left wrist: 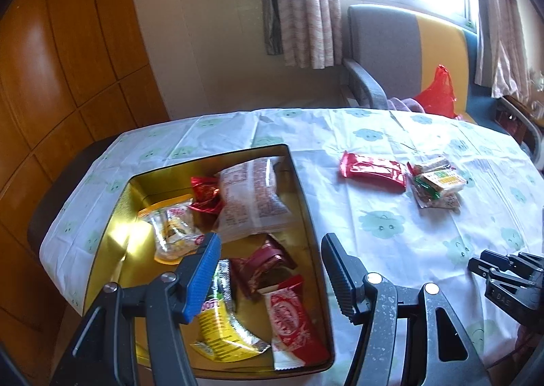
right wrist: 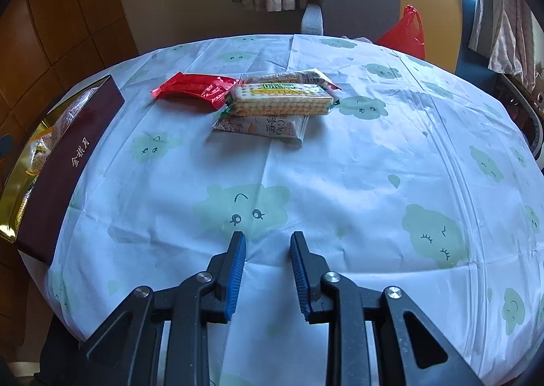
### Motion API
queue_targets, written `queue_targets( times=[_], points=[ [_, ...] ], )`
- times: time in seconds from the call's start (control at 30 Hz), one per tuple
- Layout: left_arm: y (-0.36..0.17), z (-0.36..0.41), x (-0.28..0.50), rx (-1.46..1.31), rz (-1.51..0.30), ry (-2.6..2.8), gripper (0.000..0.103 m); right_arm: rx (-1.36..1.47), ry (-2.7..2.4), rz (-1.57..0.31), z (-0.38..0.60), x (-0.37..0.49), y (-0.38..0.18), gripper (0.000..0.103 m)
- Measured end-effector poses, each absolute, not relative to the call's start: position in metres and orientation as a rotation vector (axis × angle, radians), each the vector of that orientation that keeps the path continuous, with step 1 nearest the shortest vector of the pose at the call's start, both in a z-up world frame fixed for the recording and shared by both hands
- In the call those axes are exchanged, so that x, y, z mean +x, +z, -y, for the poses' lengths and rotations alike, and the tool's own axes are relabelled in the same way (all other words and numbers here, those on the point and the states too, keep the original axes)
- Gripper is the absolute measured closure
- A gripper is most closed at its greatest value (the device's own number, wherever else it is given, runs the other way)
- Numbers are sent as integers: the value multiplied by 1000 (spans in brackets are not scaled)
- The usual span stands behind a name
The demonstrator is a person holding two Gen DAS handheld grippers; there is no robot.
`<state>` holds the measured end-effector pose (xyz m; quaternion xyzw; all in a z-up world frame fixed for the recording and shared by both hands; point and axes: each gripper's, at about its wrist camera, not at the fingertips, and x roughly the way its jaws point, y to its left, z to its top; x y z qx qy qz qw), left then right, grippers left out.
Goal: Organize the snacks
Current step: 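Move the left gripper to the snack pile and grasp the long red wrapper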
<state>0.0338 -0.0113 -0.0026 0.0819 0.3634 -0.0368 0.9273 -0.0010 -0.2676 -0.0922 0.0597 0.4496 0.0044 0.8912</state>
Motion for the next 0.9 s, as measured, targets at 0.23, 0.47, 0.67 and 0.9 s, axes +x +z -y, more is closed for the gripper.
queue_targets(
  times=[0.23, 0.47, 0.67, 0.9],
  points=[
    [-5, 27, 40, 195, -757, -101, 41, 134, 25, -923, 269, -1, -93, 72],
    [-6, 44, 52, 203, -778, -142, 41, 139, 40, -914, 269, -2, -94, 69],
    [-10, 59, 73, 153, -841, -201, 41, 131, 53, -905, 268, -2, -95, 67],
    [-23, 77, 113, -7, -997, -274, 41, 133, 64, -894, 269, -3, -95, 66]
  ],
)
